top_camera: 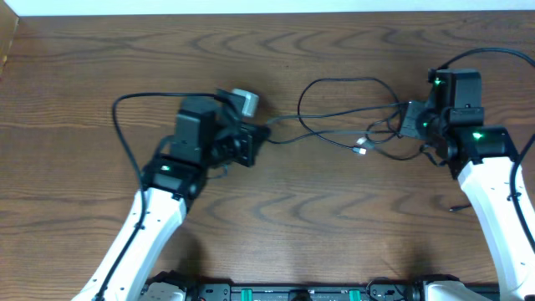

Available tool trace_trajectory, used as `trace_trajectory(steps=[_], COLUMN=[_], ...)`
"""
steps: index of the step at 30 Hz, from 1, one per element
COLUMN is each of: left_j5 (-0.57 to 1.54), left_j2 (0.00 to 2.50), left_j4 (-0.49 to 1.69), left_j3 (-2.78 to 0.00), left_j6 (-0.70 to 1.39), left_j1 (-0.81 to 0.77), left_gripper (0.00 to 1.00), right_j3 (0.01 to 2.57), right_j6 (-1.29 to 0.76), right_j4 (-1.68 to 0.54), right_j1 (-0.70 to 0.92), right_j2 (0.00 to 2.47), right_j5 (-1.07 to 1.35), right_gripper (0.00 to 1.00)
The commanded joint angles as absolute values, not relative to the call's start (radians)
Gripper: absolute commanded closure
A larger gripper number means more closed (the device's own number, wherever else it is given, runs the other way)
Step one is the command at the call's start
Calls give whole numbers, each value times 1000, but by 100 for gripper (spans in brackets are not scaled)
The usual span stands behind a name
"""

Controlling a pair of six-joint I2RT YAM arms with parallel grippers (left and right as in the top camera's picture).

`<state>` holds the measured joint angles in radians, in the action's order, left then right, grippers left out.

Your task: Untangle cables

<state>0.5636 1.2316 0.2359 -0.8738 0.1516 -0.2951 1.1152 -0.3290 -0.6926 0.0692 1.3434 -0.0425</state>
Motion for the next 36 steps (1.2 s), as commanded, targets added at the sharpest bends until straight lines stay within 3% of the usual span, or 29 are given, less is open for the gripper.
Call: trace_trajectory(steps=[1,13,22,28,36], left_j5=[435,406,405,6,2], left_j2=[1173,940,935,951,967], left_j4=[250,255,330,355,398], left_j3=[-882,-882,-882,-882,-882], left_j6=[132,195,216,426,448], left_j1=[-149,321,399,457,620], left_gripper=[92,92,92,92,92], right_j3=[1114,1114,1114,1114,1114], right_j6=[-383,-422,-422,-440,-365], right_j4=[-728,-746,-747,-754,-726], right_j1=[-15,-192,-197,-235,-269], right_j2=[1333,1333,1333,1349,1433], right_j5=[-253,-203,-204,-306,-144], right_gripper=[99,99,99,99,99])
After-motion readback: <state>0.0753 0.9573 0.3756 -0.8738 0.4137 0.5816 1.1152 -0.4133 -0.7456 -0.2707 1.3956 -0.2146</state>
